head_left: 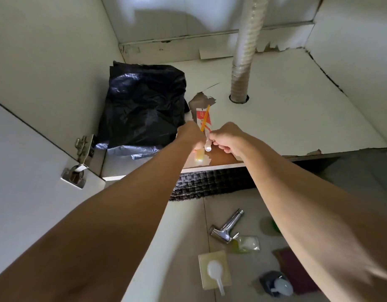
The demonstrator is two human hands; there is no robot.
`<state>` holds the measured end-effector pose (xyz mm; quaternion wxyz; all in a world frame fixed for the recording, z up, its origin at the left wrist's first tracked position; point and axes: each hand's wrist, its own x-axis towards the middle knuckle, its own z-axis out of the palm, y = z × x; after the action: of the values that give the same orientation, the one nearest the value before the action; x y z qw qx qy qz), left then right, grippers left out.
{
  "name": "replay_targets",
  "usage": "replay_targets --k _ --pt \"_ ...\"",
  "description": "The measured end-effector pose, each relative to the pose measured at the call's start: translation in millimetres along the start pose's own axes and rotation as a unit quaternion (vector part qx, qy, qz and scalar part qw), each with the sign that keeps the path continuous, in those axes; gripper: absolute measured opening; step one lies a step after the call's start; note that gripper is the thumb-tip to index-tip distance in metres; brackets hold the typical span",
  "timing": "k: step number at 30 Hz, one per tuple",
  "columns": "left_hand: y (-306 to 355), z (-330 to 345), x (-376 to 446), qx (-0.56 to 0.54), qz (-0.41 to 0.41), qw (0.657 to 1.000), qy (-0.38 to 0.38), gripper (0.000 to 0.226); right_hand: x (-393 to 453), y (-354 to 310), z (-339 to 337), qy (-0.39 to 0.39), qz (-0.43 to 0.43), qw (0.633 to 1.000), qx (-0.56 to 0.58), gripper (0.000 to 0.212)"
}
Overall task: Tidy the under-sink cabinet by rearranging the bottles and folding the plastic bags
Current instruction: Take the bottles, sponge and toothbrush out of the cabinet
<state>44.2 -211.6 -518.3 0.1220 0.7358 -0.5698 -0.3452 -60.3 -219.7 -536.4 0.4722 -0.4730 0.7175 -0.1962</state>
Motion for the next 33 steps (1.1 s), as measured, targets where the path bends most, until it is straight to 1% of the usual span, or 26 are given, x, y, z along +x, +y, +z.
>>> replay_targets --k 2,4,6,8,10,12,14,16,17,18,20,21,23,24,25,26,29,30,33 --pt "1 2 -11 -0.077 -0.026 0.996 -0.042 0.018 -13 9 -7 -0.014 0.014 1.000 0.017 0.014" --pt "3 7 -30 -0.124 -0.029 0.989 -0.074 0.024 -34 21 -15 -0.005 0.003 1.000 0.008 0.013" --pt "6 15 -47 -0.137 -0.026 0.986 -0.094 0.037 -65 37 -27 0.021 -0.013 1.000 -0.009 0.014" --pt "11 24 -78 -0.143 -0.023 0.984 -0.108 0.030 -100 57 -41 0.034 -0.020 0.999 -0.014 0.020" --pt "15 35 -109 -0.146 -0.019 0.983 -0.112 0.032 -137 78 -56 0.039 -0.019 0.999 -0.023 0.031" --pt "14 53 -142 -0.147 -0.029 0.982 -0.117 0.031 -171 100 -69 0.041 -0.018 0.998 -0.033 0.034" --pt "13 73 -174 -0.128 -0.041 0.982 -0.132 0.020 -201 122 -80 0.034 -0.010 0.998 -0.055 0.032" --pt "8 96 -202 -0.074 -0.043 0.986 -0.141 0.008 -222 144 -86 0.009 0.004 0.996 -0.092 0.036" --pt "6 104 -210 -0.022 -0.035 0.990 -0.135 0.010 -228 154 -87 -0.001 0.010 0.994 -0.113 0.036" --pt "4 113 -212 0.036 -0.013 0.992 -0.119 0.020 -230 164 -87 -0.006 0.017 0.991 -0.136 0.033" --pt "3 122 -212 0.129 0.020 0.988 -0.085 0.031 -229 181 -86 -0.008 0.031 0.984 -0.173 0.020" --pt "3 122 -209 0.148 0.027 0.986 -0.078 0.029 -226 188 -83 -0.009 0.036 0.983 -0.179 0.015" --pt "5 116 -197 0.156 0.027 0.985 -0.069 0.010 -215 200 -73 0.000 0.032 0.982 -0.186 0.013" --pt "2 114 -186 0.164 0.026 0.984 -0.060 0.005 -208 205 -67 0.012 0.025 0.981 -0.191 0.011" --pt "-2 115 -174 0.173 0.026 0.983 -0.058 0.014 -200 208 -61 0.023 0.017 0.979 -0.201 0.011" --pt "-6 116 -163 0.188 0.028 0.979 -0.068 0.017 -191 210 -55 0.030 0.012 0.976 -0.214 0.014" --pt "-23 126 -137 0.236 0.039 0.966 -0.103 0.007 -162 215 -33 0.027 0.027 0.969 -0.242 0.024" --pt "-31 132 -128 0.246 0.040 0.962 -0.113 0.008 -151 217 -26 0.021 0.035 0.967 -0.253 0.025" --pt "-52 147 -104 0.266 0.046 0.952 -0.143 0.022 -127 223 -10 0.005 0.061 0.960 -0.273 0.027"
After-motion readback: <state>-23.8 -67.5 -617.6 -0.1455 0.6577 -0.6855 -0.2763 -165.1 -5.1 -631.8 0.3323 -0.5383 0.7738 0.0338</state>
